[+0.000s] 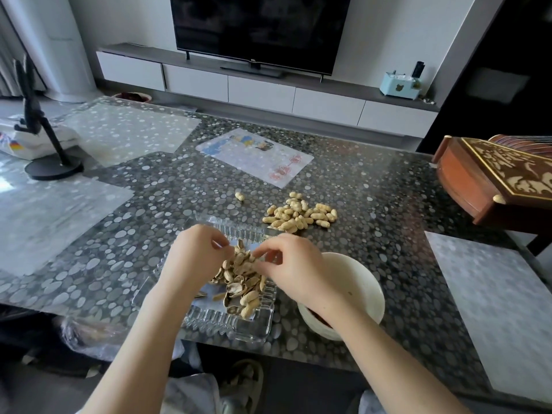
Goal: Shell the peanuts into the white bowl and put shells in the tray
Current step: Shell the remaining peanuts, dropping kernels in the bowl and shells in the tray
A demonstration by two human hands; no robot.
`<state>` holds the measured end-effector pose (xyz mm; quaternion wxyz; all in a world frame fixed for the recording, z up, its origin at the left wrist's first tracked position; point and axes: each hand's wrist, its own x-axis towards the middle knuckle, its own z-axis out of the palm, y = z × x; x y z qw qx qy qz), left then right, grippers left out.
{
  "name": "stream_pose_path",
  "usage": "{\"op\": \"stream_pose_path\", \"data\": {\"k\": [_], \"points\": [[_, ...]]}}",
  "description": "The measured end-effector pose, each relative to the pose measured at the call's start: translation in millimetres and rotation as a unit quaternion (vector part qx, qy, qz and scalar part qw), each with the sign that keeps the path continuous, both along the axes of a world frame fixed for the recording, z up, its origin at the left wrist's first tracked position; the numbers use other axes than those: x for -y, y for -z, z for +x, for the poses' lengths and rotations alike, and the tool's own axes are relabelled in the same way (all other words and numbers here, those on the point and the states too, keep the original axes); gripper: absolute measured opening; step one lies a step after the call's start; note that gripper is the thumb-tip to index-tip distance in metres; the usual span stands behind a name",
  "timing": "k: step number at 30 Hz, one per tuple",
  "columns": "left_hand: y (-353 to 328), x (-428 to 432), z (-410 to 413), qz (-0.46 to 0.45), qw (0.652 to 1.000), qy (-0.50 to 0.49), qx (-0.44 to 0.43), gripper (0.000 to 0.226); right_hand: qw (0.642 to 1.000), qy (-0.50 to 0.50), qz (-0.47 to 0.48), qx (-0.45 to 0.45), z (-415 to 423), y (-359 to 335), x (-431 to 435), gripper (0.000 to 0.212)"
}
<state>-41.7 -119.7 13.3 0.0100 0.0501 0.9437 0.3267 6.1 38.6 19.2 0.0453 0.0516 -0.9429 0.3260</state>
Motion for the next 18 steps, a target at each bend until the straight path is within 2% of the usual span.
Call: {"op": "stream_pose_path", "data": {"k": [2,5,9,13,18], "points": [[-1,1,-1,0.007,1.000,-0.015,-0.004,0.017,0.999,0.011,0.034,0.012,-10,1,-3,0.023],[-3,1,-2,0.023,0.998,-0.036,-0.043,0.018,0.992,0.106,0.072,0.012,-39,0,-28,0.021],[-5,-2,-3,0.056,0.995,-0.040,-0.077,0.018,0.971,0.186,0.128,0.078,-81,9,-61,0.027],[-6,-7,-3,0.072,0.993,-0.044,-0.086,0.018,0.969,0.125,0.195,0.088,-104,23,-67,0.040],[-5,-12,-5,0.078,0.992,-0.031,-0.094,0.018,0.956,0.108,0.269,0.045,-114,29,-66,0.028]]}}
